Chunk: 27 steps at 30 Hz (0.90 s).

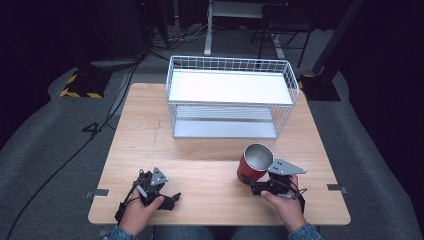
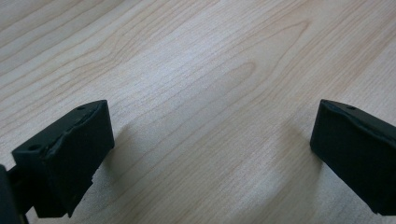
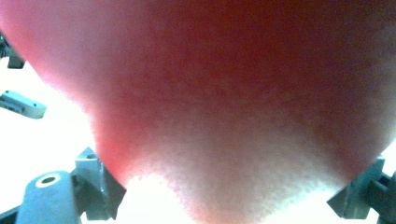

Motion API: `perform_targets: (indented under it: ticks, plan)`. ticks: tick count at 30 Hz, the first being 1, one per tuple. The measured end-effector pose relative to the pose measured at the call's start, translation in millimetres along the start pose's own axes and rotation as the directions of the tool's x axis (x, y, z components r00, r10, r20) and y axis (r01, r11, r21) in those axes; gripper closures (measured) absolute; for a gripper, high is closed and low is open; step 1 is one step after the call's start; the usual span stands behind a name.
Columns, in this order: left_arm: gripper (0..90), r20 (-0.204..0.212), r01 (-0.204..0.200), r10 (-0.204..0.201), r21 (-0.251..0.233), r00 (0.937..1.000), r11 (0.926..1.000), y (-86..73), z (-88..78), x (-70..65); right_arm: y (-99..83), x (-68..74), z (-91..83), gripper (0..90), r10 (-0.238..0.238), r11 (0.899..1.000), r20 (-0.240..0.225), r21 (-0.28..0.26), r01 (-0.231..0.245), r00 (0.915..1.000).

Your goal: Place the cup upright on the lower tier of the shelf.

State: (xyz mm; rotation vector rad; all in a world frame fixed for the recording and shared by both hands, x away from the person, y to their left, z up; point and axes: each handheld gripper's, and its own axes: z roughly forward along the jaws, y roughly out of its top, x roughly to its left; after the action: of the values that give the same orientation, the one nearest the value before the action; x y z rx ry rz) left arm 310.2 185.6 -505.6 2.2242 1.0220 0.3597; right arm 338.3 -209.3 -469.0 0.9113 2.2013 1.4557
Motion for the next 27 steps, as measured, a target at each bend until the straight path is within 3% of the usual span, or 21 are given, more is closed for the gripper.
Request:
perform_targets:
  ticks: [11, 27]
  plan:
    - [0.1, 0.0, 0.0, 0.0, 0.0, 1.0, 1.0, 0.0, 0.0, 0.0, 23.6, -4.7, 4.1, 16.9, 0.002, 1.0, 0.041, -0.015, -0.002, 0.9992]
    - [0.2, -0.017, 0.008, -0.008, -0.001, 0.9998, 1.0, -1.5, -1.3, -0.7, 51.5, -20.4, 33.2, 16.9, 0.008, 1.0, 0.059, 0.01, -0.009, 0.9982]
